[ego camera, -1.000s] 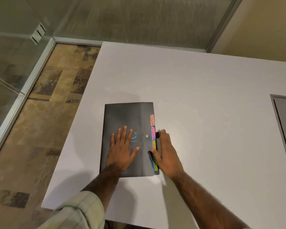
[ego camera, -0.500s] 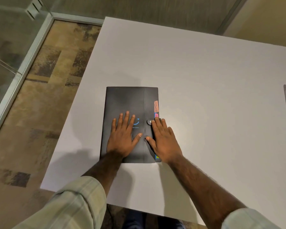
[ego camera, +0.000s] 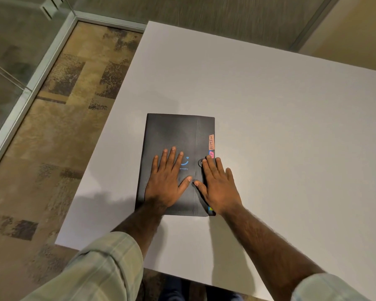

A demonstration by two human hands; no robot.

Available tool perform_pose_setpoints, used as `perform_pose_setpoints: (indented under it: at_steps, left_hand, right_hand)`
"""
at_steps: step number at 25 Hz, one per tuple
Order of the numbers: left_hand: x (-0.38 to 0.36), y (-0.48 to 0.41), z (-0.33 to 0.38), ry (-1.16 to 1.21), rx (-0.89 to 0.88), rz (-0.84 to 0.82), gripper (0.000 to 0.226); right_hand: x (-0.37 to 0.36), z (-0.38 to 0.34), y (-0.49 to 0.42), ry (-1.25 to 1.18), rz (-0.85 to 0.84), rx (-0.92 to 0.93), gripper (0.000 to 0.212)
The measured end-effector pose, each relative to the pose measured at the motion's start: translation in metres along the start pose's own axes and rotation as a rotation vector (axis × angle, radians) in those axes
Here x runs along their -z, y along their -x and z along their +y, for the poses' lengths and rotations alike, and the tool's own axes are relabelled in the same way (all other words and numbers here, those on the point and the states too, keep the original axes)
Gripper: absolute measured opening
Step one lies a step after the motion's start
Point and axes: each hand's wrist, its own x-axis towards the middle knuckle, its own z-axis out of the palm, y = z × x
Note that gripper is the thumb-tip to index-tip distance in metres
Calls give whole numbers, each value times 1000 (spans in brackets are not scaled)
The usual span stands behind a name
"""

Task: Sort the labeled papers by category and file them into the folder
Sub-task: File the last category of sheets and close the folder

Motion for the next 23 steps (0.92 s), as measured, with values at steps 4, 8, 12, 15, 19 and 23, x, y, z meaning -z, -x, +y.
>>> perform_pose_setpoints:
  at_steps: [4,8,12,15,19,23]
  left_hand:
    - [-2,0,-1,2,-5,6,84]
    - [-1,0,-1,15,-6,16,84]
    - [-1,1,-1,30,-11,24,84]
    - [0,1,-2,38,-11,18,83]
    - [1,1,-1,48,-11,19,83]
    - [2,1,-1,52,-8,25,84]
  right_hand:
    - [0,-6,-3,17,20,-23,77]
    - [-3,-8,-1,30,14,-31,79]
    - [-3,-14,-1,10,20,-61,80]
    - [-3,-15,0,3,20,-63,82]
    - [-2,-18,0,-12,13,-77,81]
    - [-3,-21,-1,21,21,-84,82]
